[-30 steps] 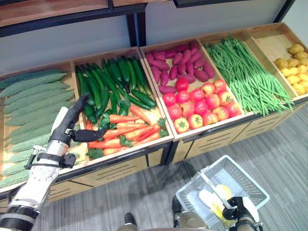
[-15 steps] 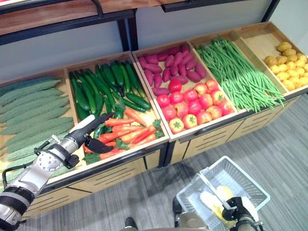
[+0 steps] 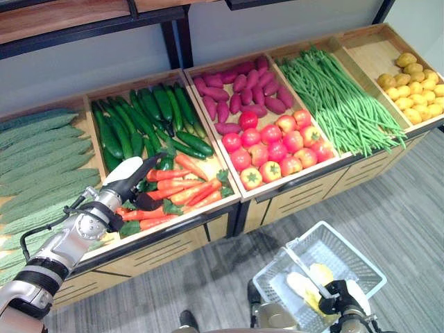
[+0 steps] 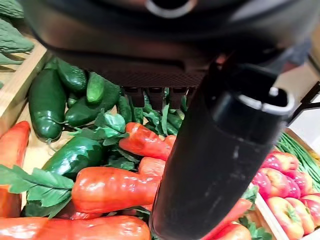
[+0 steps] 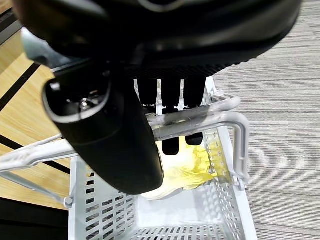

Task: Get the vegetables into the basket

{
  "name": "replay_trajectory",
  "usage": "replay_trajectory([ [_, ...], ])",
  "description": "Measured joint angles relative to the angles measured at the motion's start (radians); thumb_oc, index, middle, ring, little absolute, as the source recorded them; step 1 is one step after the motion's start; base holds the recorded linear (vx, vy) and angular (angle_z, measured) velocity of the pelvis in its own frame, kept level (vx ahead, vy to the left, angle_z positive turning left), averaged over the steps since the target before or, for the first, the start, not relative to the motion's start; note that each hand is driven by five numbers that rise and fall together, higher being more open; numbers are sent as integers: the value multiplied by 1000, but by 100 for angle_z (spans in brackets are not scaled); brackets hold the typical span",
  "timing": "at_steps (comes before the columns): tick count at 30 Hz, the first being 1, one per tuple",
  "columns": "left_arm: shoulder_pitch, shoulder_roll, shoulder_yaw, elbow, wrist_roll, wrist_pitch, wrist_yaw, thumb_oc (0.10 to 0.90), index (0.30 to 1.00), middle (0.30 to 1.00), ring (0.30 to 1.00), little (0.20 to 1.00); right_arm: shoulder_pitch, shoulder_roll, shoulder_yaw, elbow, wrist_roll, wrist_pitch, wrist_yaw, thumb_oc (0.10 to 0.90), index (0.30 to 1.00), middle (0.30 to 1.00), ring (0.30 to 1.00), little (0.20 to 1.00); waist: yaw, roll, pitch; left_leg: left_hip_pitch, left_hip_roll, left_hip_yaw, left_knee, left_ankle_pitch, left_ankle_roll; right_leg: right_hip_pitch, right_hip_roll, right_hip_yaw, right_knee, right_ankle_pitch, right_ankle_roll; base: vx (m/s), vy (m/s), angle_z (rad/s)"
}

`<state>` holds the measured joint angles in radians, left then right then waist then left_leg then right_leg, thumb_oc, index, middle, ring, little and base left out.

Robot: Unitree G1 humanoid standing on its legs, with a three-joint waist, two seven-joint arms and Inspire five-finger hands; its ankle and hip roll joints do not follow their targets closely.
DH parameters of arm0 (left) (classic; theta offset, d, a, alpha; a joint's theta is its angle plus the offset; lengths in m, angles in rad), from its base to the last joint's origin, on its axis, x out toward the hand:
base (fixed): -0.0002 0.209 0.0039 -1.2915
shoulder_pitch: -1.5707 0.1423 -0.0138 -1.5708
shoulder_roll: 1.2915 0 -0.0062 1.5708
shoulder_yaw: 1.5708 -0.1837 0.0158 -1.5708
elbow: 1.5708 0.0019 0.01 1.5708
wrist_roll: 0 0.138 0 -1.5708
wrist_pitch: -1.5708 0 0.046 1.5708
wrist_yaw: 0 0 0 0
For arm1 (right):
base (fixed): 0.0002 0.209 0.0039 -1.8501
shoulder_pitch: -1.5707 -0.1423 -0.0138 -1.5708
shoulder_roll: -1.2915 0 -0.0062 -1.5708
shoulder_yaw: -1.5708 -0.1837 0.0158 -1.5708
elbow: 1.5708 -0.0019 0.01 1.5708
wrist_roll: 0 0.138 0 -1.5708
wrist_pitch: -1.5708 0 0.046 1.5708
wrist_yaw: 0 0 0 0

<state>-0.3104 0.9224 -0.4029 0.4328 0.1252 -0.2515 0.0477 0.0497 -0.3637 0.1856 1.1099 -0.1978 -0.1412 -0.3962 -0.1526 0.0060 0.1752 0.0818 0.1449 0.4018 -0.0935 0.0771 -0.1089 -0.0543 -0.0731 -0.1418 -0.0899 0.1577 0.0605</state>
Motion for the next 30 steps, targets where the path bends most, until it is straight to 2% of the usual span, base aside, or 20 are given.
replay_trajectory([
  [4,-10,-4,-6,19,20,25,-1,900,1000,1000,1000,1000,-4,-4,0,-5,0,-1,0,400,300,300,300,300,1,0,6,-6,0,1,0,0,0,-7,1,1,-1,0,0,0,0,0],
  [7,-55,-7,-46,84,58,41,-5,900,1000,1000,1000,1000,-11,-5,0,-4,0,-1,0,400,300,300,300,300,2,1,10,-12,0,3,1,0,0,-14,1,2,-1,-1,1,0,0,0],
  [12,-119,-39,-57,153,117,74,-3,900,1000,1000,1000,1000,-31,-11,0,-4,0,-2,-1,400,300,300,300,300,-1,5,39,-24,0,5,3,1,0,-27,1,5,0,5,-5,0,0,0],
  [13,-137,-40,-72,160,133,73,-3,869,956,956,956,956,-33,-13,1,-4,1,-2,0,400,300,300,300,300,0,6,41,-29,0,5,3,1,0,-31,1,4,3,7,-4,0,0,0],
  [14,-149,-40,-78,163,141,73,-2,682,695,695,695,695,-37,-14,0,-3,1,-2,0,400,300,300,300,300,0,7,45,-29,0,5,3,1,0,-31,1,4,3,7,-4,0,0,0],
  [15,-169,-45,-86,173,155,74,-2,400,300,300,300,300,-42,-14,2,-3,1,-2,-1,400,300,300,300,300,0,8,47,-29,0,6,4,1,0,-32,1,4,3,7,-4,0,0,0],
  [22,-260,-80,-133,222,211,75,29,400,300,300,300,300,-63,-18,29,-6,4,-22,-2,400,300,300,300,300,-1,9,60,-26,0,15,2,0,0,-35,3,16,2,8,-3,8,-2,-4],
  [30,-258,-81,-148,196,211,70,17,400,300,300,300,300,-60,-18,29,-3,8,-22,-3,400,300,300,300,300,0,9,64,-9,1,17,3,0,0,-19,4,16,3,9,-5,5,-1,-1],
])
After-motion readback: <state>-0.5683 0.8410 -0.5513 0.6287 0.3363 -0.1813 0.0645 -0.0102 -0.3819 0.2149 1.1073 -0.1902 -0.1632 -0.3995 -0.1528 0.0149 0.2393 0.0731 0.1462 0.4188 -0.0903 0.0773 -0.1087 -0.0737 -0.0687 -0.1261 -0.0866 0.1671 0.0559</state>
